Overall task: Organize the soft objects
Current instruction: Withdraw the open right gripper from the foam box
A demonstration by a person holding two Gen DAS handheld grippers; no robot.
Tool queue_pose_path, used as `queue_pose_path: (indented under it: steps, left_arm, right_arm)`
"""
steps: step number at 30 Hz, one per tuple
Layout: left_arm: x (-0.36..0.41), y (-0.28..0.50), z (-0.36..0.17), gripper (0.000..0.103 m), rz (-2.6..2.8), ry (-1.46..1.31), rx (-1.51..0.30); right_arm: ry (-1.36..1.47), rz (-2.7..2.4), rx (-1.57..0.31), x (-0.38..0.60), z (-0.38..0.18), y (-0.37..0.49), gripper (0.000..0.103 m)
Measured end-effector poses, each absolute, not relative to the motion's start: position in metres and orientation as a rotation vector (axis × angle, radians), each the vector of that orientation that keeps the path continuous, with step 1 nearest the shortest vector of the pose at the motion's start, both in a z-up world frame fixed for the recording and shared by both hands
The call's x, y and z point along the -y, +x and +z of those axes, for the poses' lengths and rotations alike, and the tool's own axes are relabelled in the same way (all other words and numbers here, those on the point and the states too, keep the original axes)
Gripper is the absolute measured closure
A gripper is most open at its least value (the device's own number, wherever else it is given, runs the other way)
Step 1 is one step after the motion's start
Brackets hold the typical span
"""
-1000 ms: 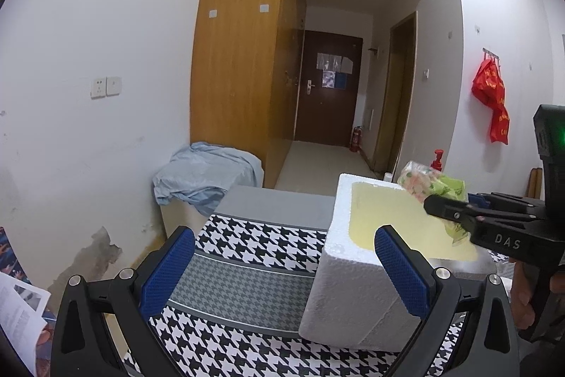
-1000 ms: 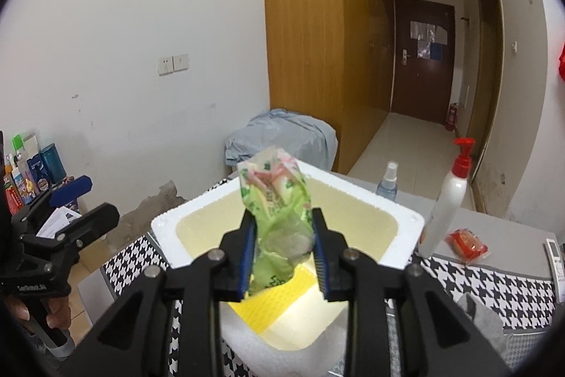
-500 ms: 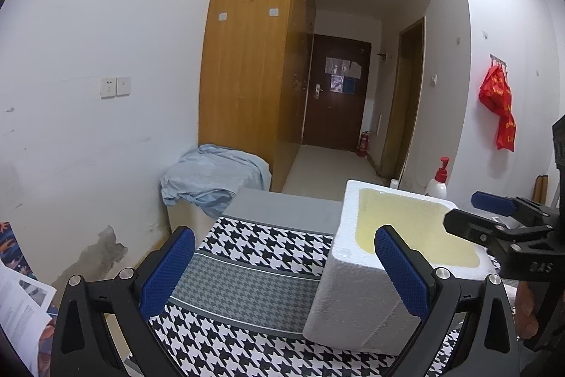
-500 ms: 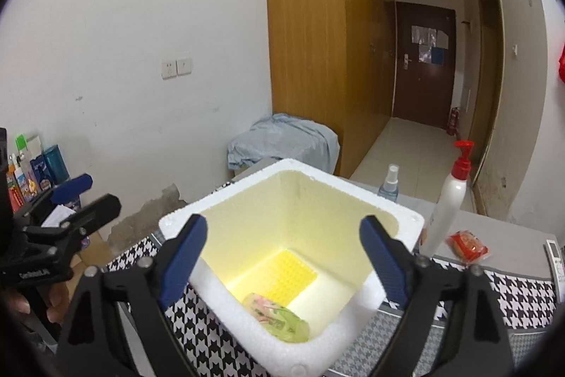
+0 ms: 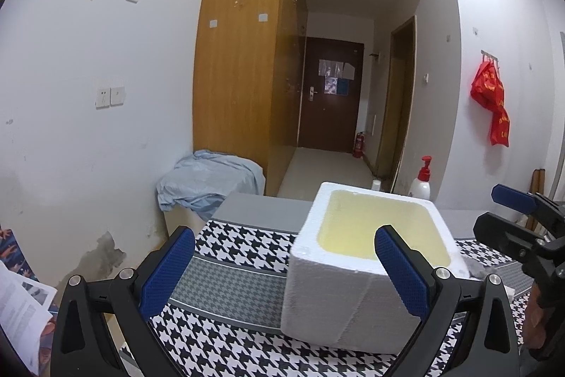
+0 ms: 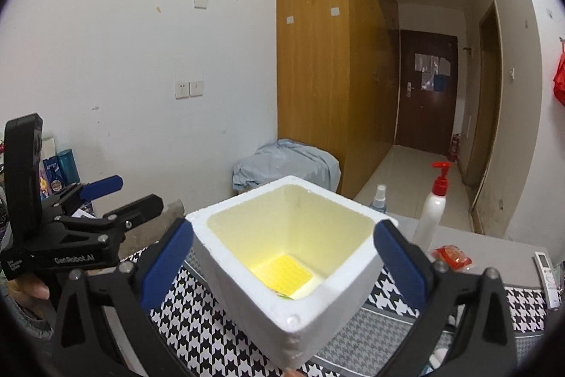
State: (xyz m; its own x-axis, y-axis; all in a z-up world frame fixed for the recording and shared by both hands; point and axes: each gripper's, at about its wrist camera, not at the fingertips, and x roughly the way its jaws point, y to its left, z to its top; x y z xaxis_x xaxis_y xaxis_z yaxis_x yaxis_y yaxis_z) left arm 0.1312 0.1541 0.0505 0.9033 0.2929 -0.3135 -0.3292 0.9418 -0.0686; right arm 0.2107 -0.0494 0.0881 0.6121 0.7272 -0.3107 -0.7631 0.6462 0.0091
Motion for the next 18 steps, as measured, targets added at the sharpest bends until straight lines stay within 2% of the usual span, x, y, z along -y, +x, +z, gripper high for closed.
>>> queue_pose_path:
  steps: [18]
  left_arm:
    - [-0.098,0.106,0.053,0.001,0.266,-0.053,-0.256]
  right_arm:
    - [-0.079,0.885,-0.246,0.105,0.083,0.187,0.0]
